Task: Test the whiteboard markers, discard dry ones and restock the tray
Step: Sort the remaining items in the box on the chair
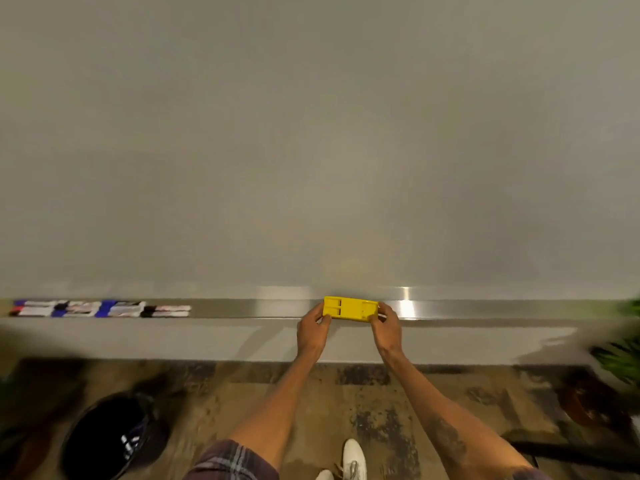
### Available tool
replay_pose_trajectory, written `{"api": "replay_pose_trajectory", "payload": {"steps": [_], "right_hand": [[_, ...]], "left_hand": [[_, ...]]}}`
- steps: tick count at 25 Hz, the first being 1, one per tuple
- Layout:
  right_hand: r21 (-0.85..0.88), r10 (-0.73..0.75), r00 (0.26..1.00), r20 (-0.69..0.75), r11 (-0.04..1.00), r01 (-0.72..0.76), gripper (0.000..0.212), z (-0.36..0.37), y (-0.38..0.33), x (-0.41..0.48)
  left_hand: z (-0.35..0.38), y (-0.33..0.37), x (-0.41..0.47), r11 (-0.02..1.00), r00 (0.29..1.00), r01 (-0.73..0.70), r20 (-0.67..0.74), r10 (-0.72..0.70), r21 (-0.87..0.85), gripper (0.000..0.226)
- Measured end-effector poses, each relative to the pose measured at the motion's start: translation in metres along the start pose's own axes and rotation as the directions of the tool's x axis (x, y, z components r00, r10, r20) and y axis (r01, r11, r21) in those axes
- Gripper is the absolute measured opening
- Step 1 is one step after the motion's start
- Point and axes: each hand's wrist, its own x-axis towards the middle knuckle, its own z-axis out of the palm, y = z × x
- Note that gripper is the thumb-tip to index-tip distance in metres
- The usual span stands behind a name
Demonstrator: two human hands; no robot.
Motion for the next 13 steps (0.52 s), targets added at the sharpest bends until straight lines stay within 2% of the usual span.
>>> {"api": "replay_pose_trajectory", "payload": {"steps": [7, 13], "right_hand": [[-0.019, -0.075, 0.972, 0.22, 0.996, 0.081, 0.023, 0.079, -0.019, 0.0], [-0.001, -0.042, 0.939, 0.34, 0.999, 0.045, 0.024, 0.136, -0.029, -0.011]], "left_hand": [[-0.069, -0.012, 0.004, 0.99, 0.955, 0.142, -0.259, -0.143, -0.024, 0.039], [-0.12, -0.036, -0.001, 0.981, 0.909, 0.188, -0.371, -0.189, -0.039, 0.037]]}}
